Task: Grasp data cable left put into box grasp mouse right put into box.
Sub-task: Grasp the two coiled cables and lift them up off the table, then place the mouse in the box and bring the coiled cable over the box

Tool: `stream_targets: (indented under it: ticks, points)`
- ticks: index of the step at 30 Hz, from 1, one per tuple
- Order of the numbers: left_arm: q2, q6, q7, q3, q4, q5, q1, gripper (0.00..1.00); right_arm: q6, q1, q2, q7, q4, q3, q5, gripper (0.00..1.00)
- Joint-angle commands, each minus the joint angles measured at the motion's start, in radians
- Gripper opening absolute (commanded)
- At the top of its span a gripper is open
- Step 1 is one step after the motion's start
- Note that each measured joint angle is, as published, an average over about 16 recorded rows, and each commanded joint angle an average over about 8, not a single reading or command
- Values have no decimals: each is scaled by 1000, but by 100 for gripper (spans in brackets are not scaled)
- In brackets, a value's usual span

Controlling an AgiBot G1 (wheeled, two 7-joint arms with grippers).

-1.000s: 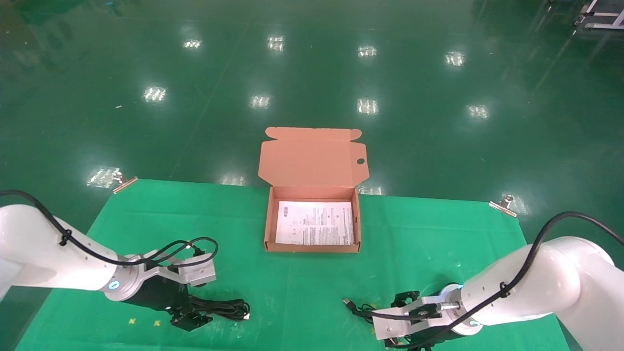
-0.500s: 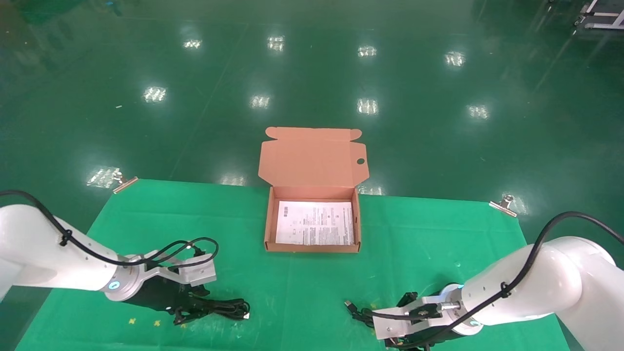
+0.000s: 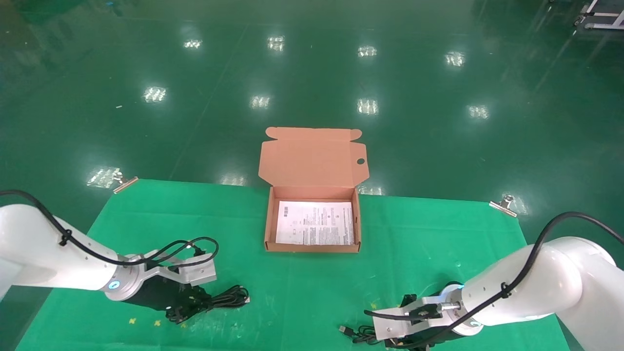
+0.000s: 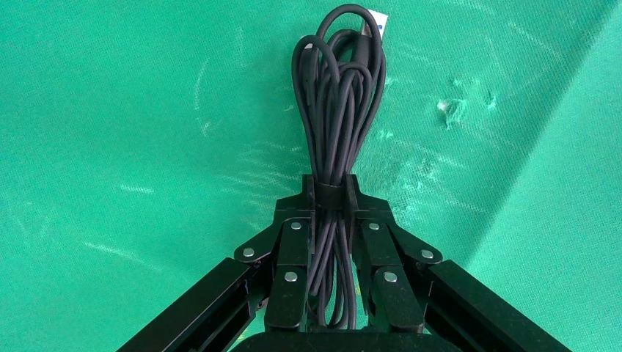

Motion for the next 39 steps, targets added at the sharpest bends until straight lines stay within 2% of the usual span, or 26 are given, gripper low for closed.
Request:
stream_targets:
  ticks: [1,6,10,16,21,24,28,39]
  points:
    - [0,0,0,0,0,0,0,0,0,0,0,0,0,0,0,0]
    - [-7,2,10,-3,-11,-3,-5,0,0,7,11,6,4,9,8,0]
    - [-39,4,43,-15,-65,-18,-17,0,10,41,62,34,35,52,38,0]
    - [-109,-23,55,-40,-223,-24,-43,0,53,141,155,97,122,130,40,0]
    - [-150,-76,6,-54,-388,7,-61,0,105,232,163,126,156,171,11,0]
    - [-160,-113,-30,-59,-479,38,-67,0,143,281,127,120,147,187,6,0]
    - [-151,-165,-75,-60,-564,92,-78,0,203,342,40,88,92,200,13,0]
    - [-87,-270,-176,-63,-624,226,-117,0,358,479,-218,-119,-219,217,92,0]
